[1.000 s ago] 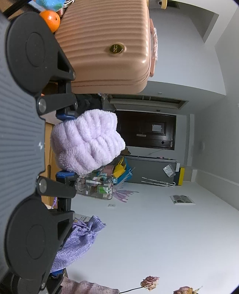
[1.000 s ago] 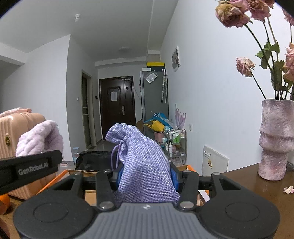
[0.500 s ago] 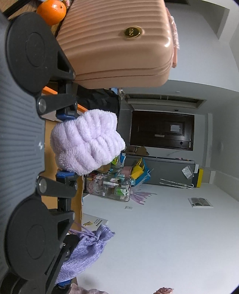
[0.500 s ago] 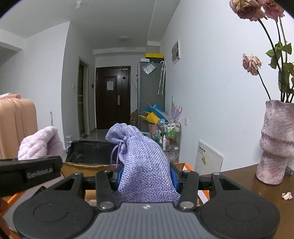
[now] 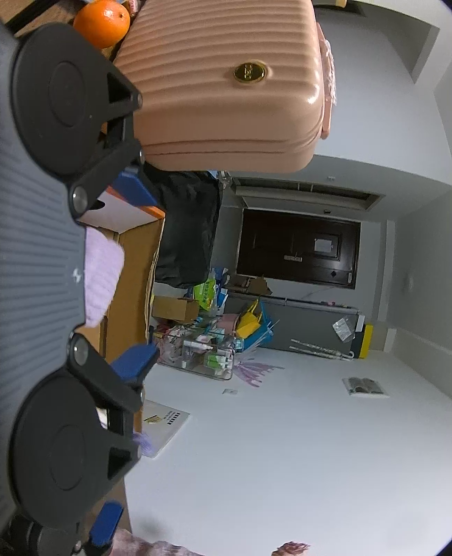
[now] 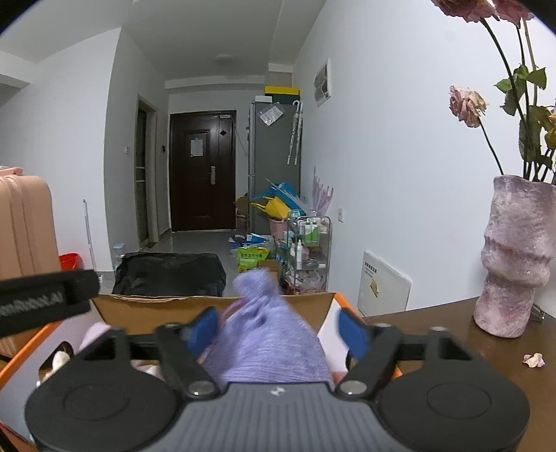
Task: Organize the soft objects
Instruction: 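Open both tools over the box releasing the hair band and lavender sachet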
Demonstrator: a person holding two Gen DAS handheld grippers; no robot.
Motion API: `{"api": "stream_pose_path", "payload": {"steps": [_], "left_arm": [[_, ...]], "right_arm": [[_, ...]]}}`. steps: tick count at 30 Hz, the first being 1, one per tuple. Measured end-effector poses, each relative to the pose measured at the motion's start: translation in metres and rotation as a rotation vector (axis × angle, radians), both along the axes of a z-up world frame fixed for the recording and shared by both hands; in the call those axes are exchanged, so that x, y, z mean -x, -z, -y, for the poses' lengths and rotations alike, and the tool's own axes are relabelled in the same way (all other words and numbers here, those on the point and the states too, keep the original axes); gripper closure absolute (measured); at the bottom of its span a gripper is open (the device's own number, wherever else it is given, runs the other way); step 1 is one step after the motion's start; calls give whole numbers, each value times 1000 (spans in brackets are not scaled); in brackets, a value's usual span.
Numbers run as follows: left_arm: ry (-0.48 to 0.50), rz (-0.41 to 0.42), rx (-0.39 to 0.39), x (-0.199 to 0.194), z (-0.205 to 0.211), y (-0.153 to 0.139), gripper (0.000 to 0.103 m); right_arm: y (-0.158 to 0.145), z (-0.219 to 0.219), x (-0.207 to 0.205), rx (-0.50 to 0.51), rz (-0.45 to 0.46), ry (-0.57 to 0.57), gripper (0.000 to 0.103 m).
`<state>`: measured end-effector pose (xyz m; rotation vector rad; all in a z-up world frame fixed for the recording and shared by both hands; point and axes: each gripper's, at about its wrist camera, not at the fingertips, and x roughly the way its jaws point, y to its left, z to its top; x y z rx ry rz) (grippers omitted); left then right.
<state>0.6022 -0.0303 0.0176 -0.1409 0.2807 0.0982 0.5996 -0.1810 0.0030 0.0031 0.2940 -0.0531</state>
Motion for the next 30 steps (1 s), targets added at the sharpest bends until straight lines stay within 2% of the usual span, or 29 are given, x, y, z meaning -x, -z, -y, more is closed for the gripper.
{"api": "stream_pose_path", "payload": {"steps": [1, 3, 15, 30], "left_arm": [[-11, 8, 2, 4, -1, -1, 1], [-29, 22, -1, 8, -2, -1, 0], [-62, 3, 13, 10, -3, -1, 0], [-83, -4, -13, 23, -2, 1, 0]], "right_arm": [[0, 1, 1, 0, 2, 7, 9], [0, 3, 2, -4, 6, 17, 0], [0, 5, 1, -18, -16, 2, 0], [1, 13, 11, -30, -33, -13, 0]]}}
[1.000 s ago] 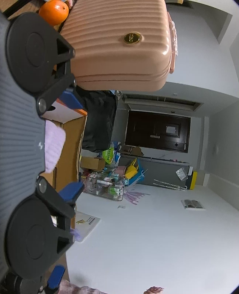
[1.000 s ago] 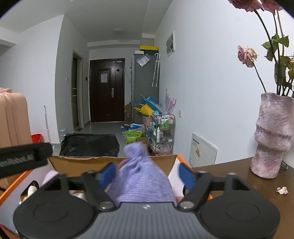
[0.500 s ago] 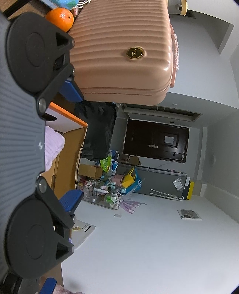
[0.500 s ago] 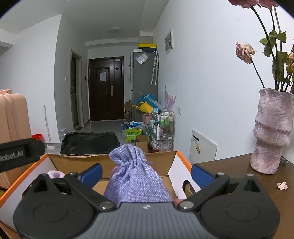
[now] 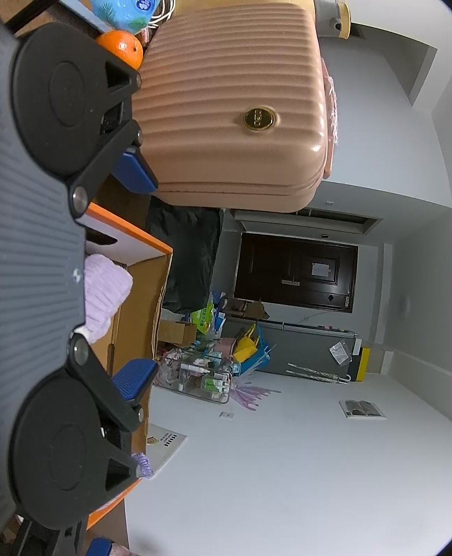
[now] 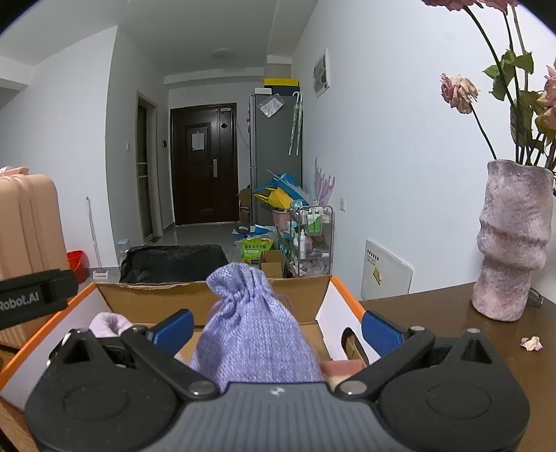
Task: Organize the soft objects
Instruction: 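Move both open tools back from the box toward the pink satin bow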
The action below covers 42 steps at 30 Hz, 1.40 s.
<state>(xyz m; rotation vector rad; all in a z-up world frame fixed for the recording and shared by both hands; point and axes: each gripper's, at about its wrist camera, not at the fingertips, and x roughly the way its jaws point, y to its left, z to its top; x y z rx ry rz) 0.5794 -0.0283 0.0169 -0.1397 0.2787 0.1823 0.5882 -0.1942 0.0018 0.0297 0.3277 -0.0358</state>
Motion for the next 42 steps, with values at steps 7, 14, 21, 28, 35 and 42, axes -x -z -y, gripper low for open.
{"api": "stream_pose_path", "payload": {"steps": [7, 14, 21, 28, 35, 42], "left_arm": [[0, 2, -12, 19, -2, 2, 0], [1, 3, -8, 35, -4, 0, 0], [10, 4, -20, 54, -4, 1, 0], [26, 7, -43, 79, -2, 3, 0], [48, 5, -59, 103, -1, 4, 0], [62, 1, -68, 128, -4, 4, 0]], "right_arm": [[0, 8, 15, -13, 2, -8, 0], [-2, 13, 33, -27, 10, -16, 0], [-3, 19, 53, -36, 14, -25, 0], [-3, 26, 77, -44, 17, -36, 0], [-2, 34, 101, -40, 19, -54, 0], [0, 38, 129, -25, 18, -81, 0]]}}
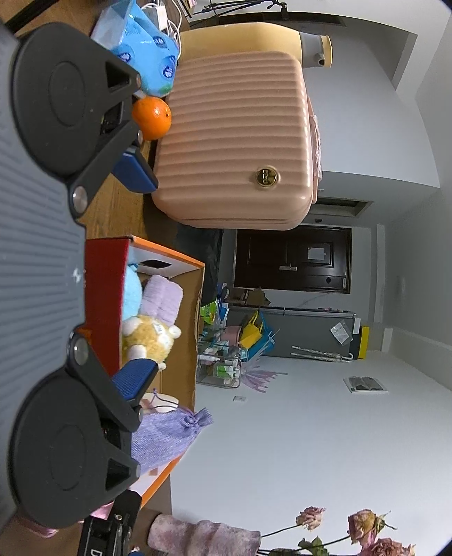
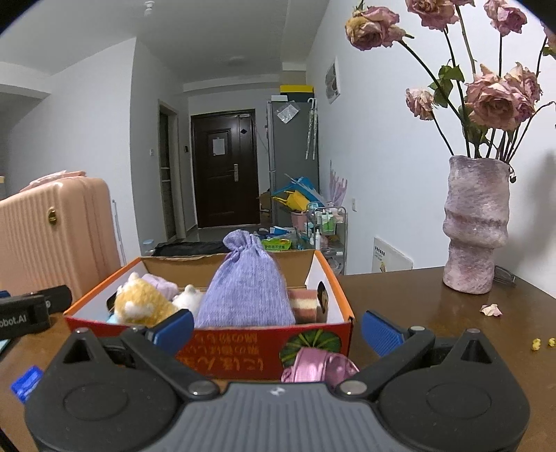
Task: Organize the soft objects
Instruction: 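Move both open tools back from the box toward the pink satin bow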
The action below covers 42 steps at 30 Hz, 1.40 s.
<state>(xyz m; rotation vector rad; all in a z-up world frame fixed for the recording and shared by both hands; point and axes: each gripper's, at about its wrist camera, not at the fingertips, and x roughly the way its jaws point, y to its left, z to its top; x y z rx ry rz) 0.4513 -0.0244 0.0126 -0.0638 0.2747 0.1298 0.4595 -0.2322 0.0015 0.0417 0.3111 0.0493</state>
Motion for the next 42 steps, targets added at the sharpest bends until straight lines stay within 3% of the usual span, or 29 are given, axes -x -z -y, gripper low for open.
{"api": "stream_pose_path", "payload": {"steps": [21, 42], "left_arm": [[75, -61, -21, 75, -10, 10, 0], [122, -159, -79, 129, -7, 30, 0]], "right_arm": [[16, 7, 82, 59, -60, -67, 0], [30, 18, 119, 59, -118, -37, 0]]}}
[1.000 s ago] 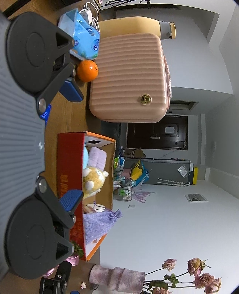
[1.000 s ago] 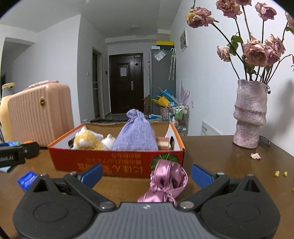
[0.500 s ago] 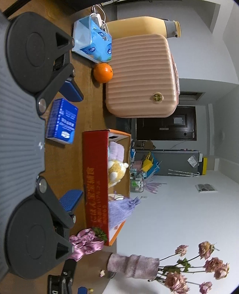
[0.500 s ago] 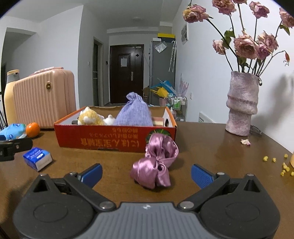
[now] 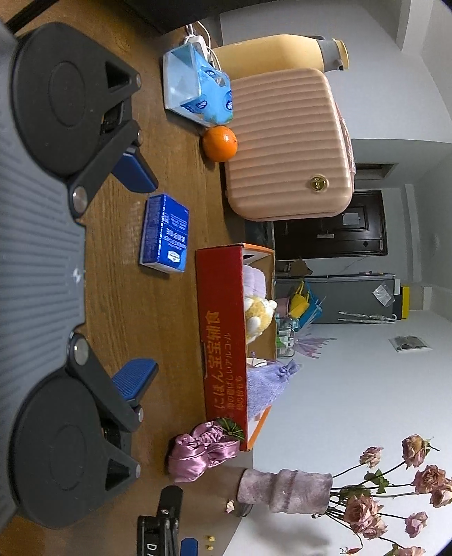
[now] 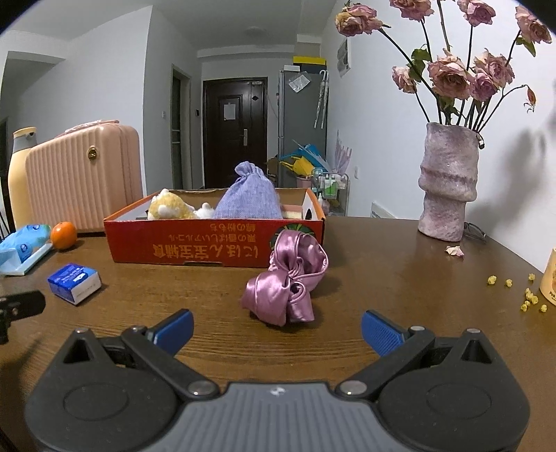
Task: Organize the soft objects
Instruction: 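Move both open tools back from the box toward the pink satin bow, then lower the left tool over the blue tissue pack and close on it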
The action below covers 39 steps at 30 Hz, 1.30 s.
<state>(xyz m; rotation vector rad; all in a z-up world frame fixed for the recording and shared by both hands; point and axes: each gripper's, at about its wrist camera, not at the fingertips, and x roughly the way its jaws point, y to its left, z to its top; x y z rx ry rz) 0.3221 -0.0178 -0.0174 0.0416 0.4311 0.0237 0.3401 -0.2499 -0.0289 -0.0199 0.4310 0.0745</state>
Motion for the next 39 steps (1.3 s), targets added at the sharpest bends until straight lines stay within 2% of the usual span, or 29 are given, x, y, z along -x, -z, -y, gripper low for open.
{"api": "stream_pose_path", "payload": {"steps": [12, 33, 39], "left_arm": [[-36, -90, 37, -20, -17, 8, 0], [-109, -150, -9, -92, -43, 23, 0], [-94, -171, -22, -111, -41, 27, 0]], "right_arm": [[4, 1, -4, 1, -14, 11, 0], [10, 11, -13, -13, -48, 70, 0], [12, 13, -17, -16, -62, 90, 0]]}}
